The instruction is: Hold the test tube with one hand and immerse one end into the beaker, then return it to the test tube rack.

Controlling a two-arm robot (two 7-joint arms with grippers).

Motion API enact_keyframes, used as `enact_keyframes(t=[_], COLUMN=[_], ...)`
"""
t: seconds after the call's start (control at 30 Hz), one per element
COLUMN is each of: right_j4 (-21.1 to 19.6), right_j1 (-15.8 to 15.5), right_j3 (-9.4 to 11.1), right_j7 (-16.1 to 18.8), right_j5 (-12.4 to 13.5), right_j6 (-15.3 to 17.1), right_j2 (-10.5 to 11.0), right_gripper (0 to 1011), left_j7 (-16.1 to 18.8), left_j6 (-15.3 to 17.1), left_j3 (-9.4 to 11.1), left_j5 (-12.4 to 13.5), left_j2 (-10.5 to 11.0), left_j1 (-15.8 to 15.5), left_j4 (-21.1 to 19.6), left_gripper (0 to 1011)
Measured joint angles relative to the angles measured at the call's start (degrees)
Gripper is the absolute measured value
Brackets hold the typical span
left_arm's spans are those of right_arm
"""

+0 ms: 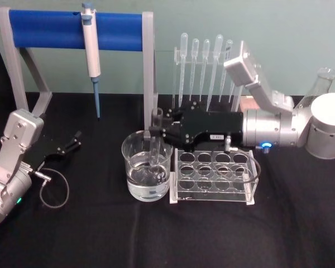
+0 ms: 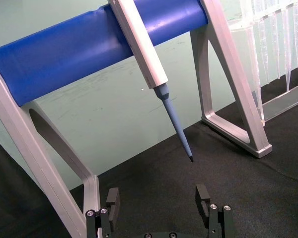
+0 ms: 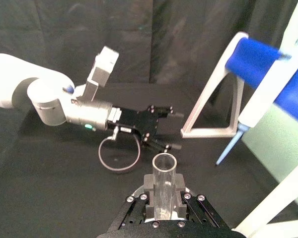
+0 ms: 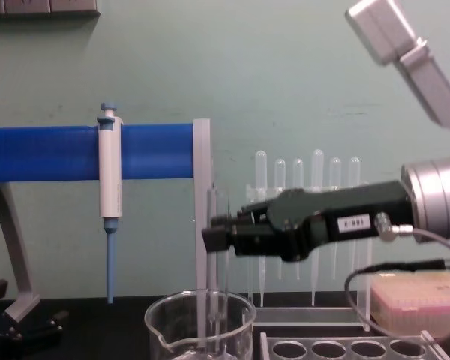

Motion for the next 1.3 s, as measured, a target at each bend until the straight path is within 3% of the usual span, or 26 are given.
enact_keyframes(t=[0.27,0.67,0.97,1.1,1.13,1.3], right_j4=[-3.6,-10.3,-14.6,-17.1,-17.1,-19.7], right_j1=[1.4,3.0,0.7,-1.9,-1.9,-5.8], right_j3=[1.3,4.2,7.2,8.9,8.9,10.3], right_j7=[-0.1,-1.8,-3.5,-3.2,-3.2,-2.4], right_j5=[1.0,4.6,7.5,9.1,9.1,10.6], right_j6=[1.4,3.5,3.8,3.3,3.3,2.2], right_j2=[1.3,4.1,9.0,13.1,13.1,17.4], right_gripper=[236,236,236,236,236,236], left_j7=[0.0,0.0,0.0,0.0,0.0,0.0], left_j6=[0.0,0.0,0.0,0.0,0.0,0.0], left_j3=[0.0,0.0,0.0,0.0,0.0,0.0], left_j5=[0.0,0.0,0.0,0.0,0.0,0.0], left_j2=[0.0,0.0,0.0,0.0,0.0,0.0], left_j1=[0.0,0.0,0.0,0.0,0.0,0.0], left_j4=[0.0,0.0,0.0,0.0,0.0,0.0], left_gripper=[1000,1000,1000,1000,1000,1000])
